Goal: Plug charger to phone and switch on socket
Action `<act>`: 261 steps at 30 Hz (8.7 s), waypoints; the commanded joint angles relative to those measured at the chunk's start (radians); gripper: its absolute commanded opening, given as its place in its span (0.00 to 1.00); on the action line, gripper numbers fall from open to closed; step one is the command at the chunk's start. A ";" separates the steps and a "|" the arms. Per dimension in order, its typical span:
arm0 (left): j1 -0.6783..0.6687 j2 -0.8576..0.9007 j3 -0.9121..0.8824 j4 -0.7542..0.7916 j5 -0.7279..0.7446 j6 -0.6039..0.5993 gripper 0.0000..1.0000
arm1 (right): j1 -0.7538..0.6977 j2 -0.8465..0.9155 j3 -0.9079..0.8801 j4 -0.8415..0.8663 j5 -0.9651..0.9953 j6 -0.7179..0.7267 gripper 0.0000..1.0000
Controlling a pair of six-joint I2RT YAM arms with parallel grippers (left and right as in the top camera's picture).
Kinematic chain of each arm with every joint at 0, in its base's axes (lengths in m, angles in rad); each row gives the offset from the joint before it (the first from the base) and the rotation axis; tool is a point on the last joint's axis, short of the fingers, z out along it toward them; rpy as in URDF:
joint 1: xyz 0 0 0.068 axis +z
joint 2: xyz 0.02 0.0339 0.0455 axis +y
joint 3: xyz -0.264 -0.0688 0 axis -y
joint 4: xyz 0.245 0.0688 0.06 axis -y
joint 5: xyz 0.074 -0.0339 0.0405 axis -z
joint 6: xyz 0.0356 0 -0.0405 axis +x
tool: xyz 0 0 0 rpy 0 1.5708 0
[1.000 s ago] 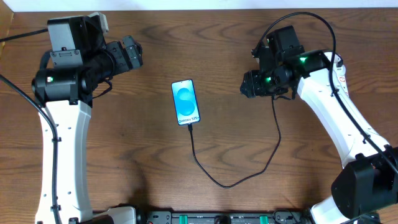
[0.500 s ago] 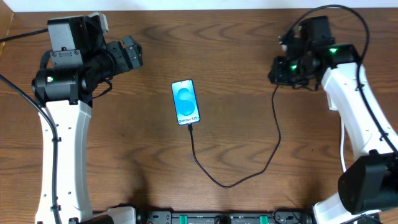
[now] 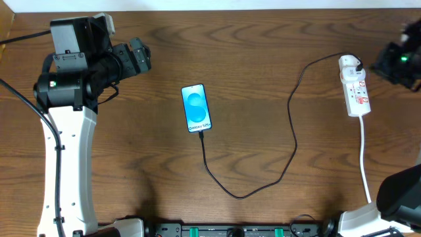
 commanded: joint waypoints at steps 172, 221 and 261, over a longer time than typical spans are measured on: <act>0.005 -0.007 0.001 -0.002 -0.007 -0.001 0.98 | 0.280 -0.195 0.175 -0.484 0.170 -0.209 0.99; 0.005 -0.007 0.001 -0.002 -0.007 -0.001 0.98 | 0.410 -1.310 -1.192 0.836 0.154 -0.359 0.99; 0.005 -0.007 0.001 -0.002 -0.007 -0.002 0.98 | 0.411 -1.732 -1.703 1.009 0.152 -0.287 0.99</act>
